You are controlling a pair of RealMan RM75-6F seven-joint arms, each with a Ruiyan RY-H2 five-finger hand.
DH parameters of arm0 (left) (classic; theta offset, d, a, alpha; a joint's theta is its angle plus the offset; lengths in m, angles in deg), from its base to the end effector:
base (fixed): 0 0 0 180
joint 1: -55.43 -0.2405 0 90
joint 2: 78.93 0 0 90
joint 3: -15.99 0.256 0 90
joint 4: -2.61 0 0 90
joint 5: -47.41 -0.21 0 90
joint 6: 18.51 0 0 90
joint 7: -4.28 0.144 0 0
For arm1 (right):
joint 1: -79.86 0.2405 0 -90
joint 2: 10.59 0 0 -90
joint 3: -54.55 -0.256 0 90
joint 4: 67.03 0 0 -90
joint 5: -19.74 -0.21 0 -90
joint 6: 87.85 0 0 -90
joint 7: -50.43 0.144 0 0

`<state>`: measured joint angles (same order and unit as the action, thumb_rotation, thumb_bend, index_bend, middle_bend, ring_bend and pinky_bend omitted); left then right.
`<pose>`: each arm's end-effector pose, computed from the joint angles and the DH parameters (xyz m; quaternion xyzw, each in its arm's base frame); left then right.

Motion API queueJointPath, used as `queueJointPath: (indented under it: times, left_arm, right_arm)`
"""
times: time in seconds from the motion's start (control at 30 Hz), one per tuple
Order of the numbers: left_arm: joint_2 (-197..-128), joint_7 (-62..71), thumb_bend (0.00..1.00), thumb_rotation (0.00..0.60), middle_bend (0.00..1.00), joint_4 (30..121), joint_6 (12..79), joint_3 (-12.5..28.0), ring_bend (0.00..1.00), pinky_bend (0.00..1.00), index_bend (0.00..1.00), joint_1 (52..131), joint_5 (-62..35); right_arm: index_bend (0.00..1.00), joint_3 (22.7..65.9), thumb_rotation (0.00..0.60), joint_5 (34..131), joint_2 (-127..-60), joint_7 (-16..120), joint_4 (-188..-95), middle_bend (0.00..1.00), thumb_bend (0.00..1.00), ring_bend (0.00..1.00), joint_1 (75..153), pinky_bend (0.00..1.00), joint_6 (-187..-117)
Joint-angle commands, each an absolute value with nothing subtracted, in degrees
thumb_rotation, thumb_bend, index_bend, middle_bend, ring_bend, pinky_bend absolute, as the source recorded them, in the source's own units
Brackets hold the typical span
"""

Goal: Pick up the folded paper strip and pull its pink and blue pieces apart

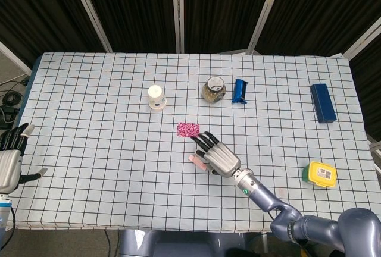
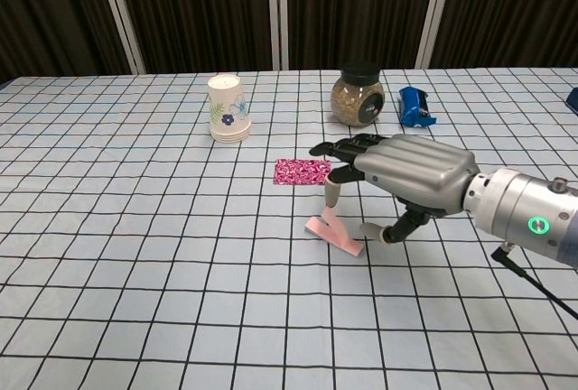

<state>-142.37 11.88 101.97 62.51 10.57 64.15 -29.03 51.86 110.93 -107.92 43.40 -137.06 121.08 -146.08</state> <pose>-0.2953 0.2070 0.1554 -0.5746 -0.4114 -0.3669 0.6050 -0.1478 -0.3089 -0.0656 0.8219 -0.2515 0.4000 0.3182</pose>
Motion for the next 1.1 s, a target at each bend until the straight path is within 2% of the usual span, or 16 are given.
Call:
queueJointPath:
  times: [0.03,0.53,0.8,1.1]
  left_arm:
    - [-142.4,11.9,0.00,0.600,0.00,102.0,62.5,10.6,0.00,0.00,0.00,64.1,-29.0]
    - [-142.2,12.0,0.00,0.600,0.00,102.2,62.3,10.6,0.00,0.00,0.00,64.1,-29.0]
    - [-142.1,11.7,0.00,0.600,0.00,102.3,62.3,10.6,0.00,0.00,0.00,64.1,-29.1]
    - [-141.9,11.3,0.00,0.600,0.00,102.2,62.1,10.5,0.00,0.00,0.00,64.1,-29.0]
  right_arm:
    - [0.38,52.0,0.600,111.2,-107.9,43.1,-137.2,0.00,0.32,0.00,121.2,0.00,-146.4]
    - [0.41,51.0,0.600,109.1,-106.9,39.9,-140.1,0.00,0.32,0.00,122.7,0.00,-143.8]
    - [0.55,51.1,0.600,109.3,-108.1,41.6,-138.9,0.00,0.36,0.00,122.9,0.00,-144.1]
    - [0.67,50.6,0.600,108.6,-108.1,42.0,-139.0,0.03,0.42,0.00,123.2,0.00,-144.0]
